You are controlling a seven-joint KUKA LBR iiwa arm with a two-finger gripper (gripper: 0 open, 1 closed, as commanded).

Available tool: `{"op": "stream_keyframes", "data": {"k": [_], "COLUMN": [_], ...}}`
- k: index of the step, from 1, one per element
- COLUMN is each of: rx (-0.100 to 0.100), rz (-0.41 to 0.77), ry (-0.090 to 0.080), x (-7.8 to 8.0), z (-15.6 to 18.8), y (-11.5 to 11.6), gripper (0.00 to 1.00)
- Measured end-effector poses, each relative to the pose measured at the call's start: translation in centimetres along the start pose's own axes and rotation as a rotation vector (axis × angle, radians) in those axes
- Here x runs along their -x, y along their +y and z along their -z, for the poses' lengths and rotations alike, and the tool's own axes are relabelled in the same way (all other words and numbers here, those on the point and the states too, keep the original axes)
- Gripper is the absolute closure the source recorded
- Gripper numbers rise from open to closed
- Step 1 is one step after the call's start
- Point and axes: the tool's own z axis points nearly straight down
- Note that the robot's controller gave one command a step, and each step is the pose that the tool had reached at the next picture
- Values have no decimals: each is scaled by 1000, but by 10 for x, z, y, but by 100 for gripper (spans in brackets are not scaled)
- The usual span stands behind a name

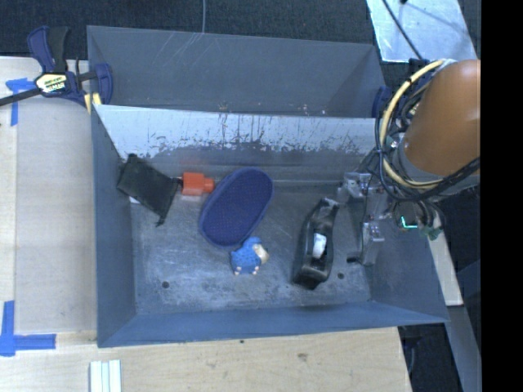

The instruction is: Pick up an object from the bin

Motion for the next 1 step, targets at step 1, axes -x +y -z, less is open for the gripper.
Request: {"op": "stream_keyframes", "data": {"k": [1], "rx": [-4], "rz": [371], "ry": [-5], "x": [57], "z": [-131], "y": [6], "gripper": [0]}}
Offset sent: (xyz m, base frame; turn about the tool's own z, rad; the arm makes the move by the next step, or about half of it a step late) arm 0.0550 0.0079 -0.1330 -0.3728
